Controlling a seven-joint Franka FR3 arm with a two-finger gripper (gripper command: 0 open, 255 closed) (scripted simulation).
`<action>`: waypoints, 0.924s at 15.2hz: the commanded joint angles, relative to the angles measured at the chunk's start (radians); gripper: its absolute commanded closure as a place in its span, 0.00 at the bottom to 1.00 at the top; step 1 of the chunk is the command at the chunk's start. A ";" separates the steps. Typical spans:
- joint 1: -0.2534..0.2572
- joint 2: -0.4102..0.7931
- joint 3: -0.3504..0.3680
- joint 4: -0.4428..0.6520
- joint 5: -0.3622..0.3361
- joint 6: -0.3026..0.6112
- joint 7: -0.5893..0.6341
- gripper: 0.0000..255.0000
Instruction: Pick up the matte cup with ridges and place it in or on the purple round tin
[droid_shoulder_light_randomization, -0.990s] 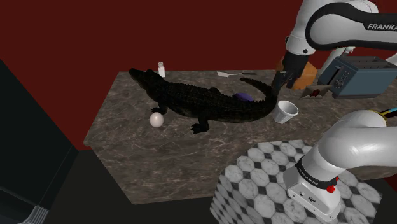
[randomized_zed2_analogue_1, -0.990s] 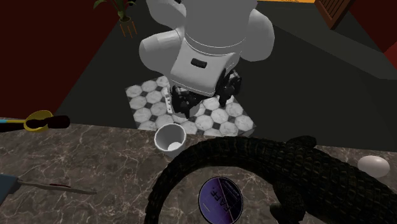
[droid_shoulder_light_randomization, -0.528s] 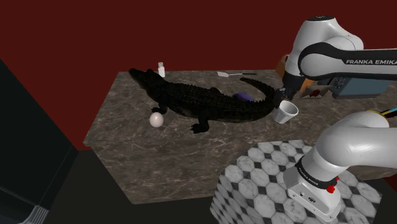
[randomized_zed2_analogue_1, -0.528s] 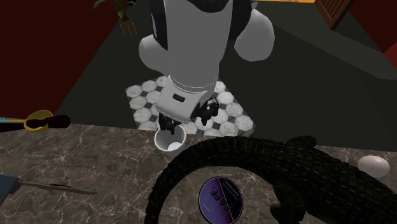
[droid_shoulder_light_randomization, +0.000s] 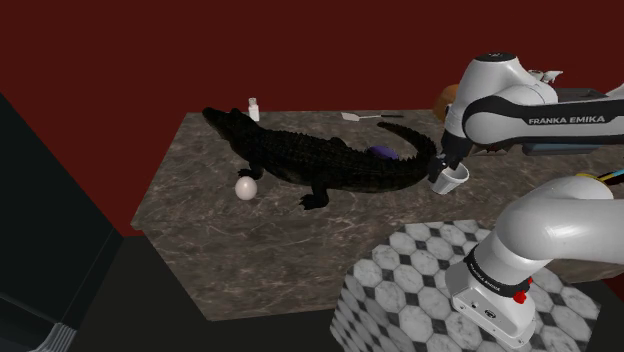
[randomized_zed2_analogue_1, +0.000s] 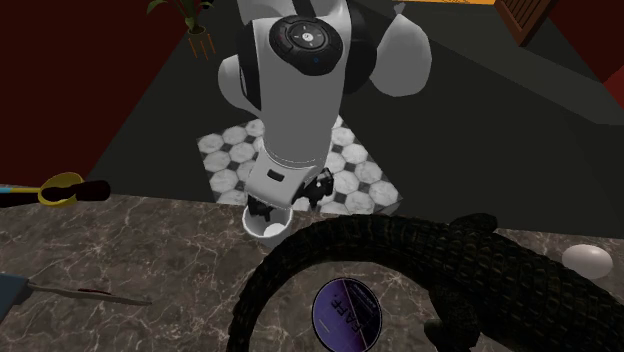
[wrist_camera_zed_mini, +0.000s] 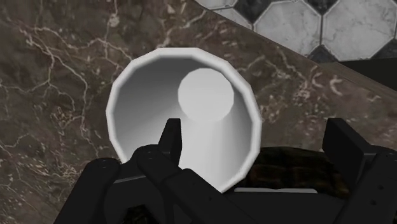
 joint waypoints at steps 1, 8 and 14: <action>-0.003 0.014 -0.004 -0.009 -0.005 0.024 0.000 0.00; -0.003 0.014 -0.003 -0.009 -0.005 0.024 0.000 0.00; -0.003 0.014 -0.003 -0.009 -0.005 0.024 0.000 1.00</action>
